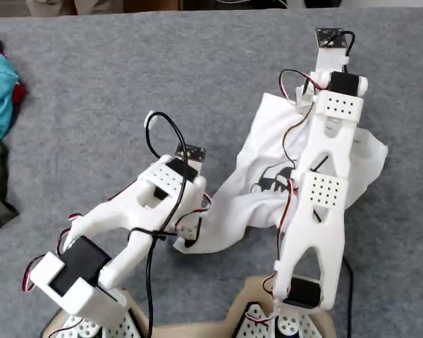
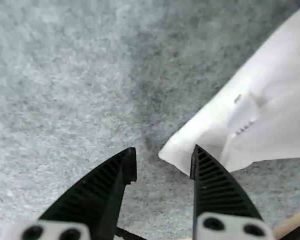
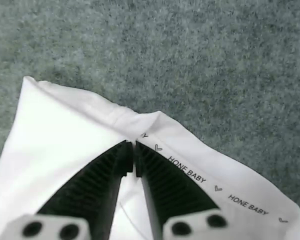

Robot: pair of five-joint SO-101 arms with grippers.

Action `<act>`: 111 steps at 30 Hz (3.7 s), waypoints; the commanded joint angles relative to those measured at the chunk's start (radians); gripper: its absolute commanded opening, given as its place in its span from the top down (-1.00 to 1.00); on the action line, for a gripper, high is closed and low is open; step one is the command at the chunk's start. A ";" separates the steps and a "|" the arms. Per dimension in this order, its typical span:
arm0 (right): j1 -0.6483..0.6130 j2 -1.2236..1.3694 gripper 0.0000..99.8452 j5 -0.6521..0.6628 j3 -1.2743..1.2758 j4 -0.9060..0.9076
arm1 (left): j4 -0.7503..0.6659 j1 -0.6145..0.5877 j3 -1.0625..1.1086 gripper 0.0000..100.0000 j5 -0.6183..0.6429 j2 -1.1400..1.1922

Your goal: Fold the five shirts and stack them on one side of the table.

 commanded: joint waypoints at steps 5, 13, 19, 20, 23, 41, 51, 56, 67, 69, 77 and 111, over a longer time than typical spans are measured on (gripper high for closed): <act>0.016 -0.039 0.99 -0.002 -0.042 -0.020 | -0.068 0.071 0.028 0.63 0.064 -0.004; 0.016 -0.039 0.99 -0.003 -0.042 -0.020 | -0.071 0.068 -0.003 0.73 0.060 0.122; 0.016 -0.039 0.99 -0.006 -0.042 -0.020 | -0.066 0.064 -0.101 0.96 0.048 0.216; 0.016 -0.039 0.99 -0.006 -0.042 -0.020 | -0.069 0.054 -0.114 0.96 0.046 0.219; 0.016 -0.039 0.99 -0.006 -0.042 -0.031 | -0.069 0.009 -0.176 0.96 0.044 0.220; 0.008 -0.476 0.98 0.031 -0.041 0.167 | 0.491 -0.259 -1.088 0.96 -0.201 0.033; -0.038 -1.032 0.98 0.132 -0.041 0.166 | 0.489 -0.322 -1.321 0.96 -0.206 -0.325; -0.036 -1.265 0.98 0.161 -0.041 0.147 | 0.489 -0.324 -1.461 0.96 -0.270 -0.470; 0.120 -1.538 0.98 0.196 -0.005 0.095 | 0.488 -0.322 -1.715 0.96 -0.384 -0.567; 0.127 -1.538 0.98 0.196 0.056 0.095 | 0.488 -0.347 -1.666 0.96 -0.384 -0.570; 0.101 -1.538 0.98 0.198 0.361 0.068 | 0.488 -0.470 -1.401 0.96 -0.384 -0.568; -0.219 -1.142 0.99 0.233 1.331 -1.077 | -0.882 -0.700 -0.029 0.96 -0.377 -0.430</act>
